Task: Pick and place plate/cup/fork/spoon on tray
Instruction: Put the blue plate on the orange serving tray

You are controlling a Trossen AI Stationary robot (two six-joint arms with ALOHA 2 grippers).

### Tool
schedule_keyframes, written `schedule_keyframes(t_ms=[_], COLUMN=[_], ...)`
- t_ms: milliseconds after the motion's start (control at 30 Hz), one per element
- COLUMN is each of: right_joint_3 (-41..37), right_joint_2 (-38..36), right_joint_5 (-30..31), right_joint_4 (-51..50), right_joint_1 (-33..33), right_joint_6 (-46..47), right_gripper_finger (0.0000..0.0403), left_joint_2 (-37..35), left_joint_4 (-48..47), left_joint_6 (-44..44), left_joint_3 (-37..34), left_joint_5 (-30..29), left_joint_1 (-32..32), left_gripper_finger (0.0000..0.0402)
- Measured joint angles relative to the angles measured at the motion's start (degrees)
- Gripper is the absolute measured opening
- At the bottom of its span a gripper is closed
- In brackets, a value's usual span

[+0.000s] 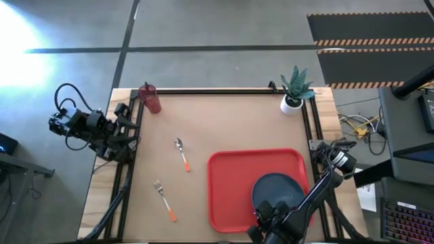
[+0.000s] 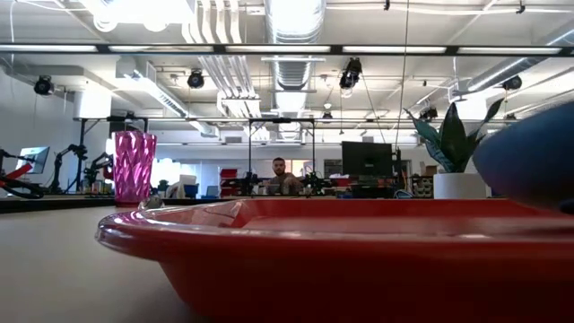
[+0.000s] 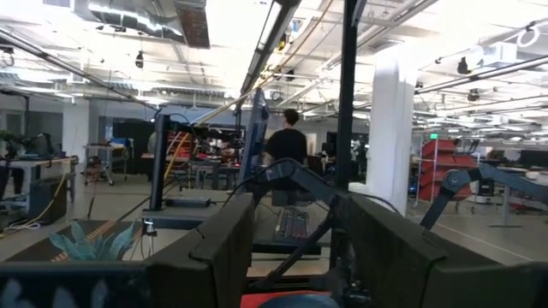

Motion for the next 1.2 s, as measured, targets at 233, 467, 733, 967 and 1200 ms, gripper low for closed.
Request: schedule_keyframes(t_ms=[233,467,733,967,1200], right_joint_3=[-2.6,-5.6,-8.3,-8.4,-8.4], right_joint_2=[-0.7,-0.7,-0.7,-0.7,-0.7], right_joint_5=[0.1,0.2,0.5,1.6,1.3], right_joint_4=[-0.4,3.7,8.4,8.8,9.9], right_joint_1=[-0.4,-0.4,-0.8,-1.9,-2.0], right_joint_6=[-0.5,0.0,-0.2,-1.7,0.3], right_gripper_finger=[0.0009,0.0009,0.0019,0.0061,0.01], left_joint_2=[0.0,0.0,-0.1,-0.1,-0.1], left_joint_4=[0.0,0.0,0.0,0.0,-0.1], left_joint_6=[0.0,0.0,0.0,0.0,0.1], left_joint_3=[0.0,0.0,-0.1,-0.1,0.0], left_joint_5=[0.2,0.2,0.3,0.3,0.3], left_joint_1=[0.0,0.0,0.0,0.0,0.0], left_gripper_finger=[0.0171,0.0171,0.0171,0.0171,0.0171])
